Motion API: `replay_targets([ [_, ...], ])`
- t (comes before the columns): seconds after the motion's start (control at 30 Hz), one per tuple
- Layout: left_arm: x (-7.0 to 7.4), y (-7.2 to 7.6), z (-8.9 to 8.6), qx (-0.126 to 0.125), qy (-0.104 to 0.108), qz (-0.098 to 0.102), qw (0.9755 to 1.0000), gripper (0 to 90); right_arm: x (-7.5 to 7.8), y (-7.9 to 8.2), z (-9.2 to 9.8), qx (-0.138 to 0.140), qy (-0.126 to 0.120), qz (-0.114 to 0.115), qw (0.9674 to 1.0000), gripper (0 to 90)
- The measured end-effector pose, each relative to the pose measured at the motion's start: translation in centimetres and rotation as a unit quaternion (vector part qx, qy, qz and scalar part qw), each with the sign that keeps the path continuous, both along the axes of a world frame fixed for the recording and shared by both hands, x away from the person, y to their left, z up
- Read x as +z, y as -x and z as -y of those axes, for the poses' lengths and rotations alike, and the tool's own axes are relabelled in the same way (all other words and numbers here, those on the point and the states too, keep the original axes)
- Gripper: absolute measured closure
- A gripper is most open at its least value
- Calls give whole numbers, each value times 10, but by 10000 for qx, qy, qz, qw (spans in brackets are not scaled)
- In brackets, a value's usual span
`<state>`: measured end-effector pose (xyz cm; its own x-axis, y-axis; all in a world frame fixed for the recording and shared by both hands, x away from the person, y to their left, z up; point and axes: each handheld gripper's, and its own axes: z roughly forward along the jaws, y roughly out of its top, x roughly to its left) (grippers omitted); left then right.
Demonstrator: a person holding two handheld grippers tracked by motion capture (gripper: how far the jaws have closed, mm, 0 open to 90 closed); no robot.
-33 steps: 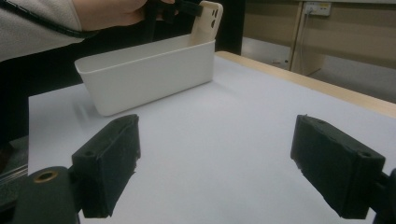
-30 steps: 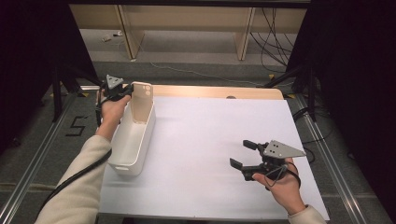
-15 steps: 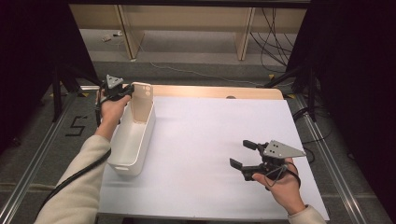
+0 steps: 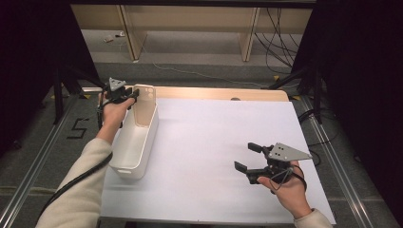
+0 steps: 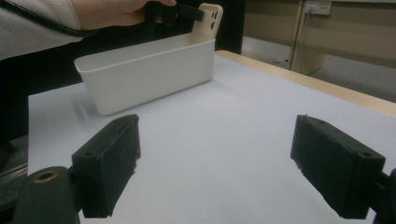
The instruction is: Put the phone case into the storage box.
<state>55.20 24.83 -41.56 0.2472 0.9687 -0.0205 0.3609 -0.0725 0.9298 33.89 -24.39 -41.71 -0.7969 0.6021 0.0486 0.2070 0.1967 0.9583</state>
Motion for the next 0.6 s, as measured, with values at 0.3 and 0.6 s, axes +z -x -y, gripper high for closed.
replay_targets([
  [0.3, 5, 6, 0, -5, -134, 6, 9999, 404, 0, 1, 0, -18, 15, -52, 10000, 168],
  [0.6, 9, 17, 2, -279, -293, 68, 9992, 162, -1, 0, -1, -10, -19, -84, 10000, 167],
])
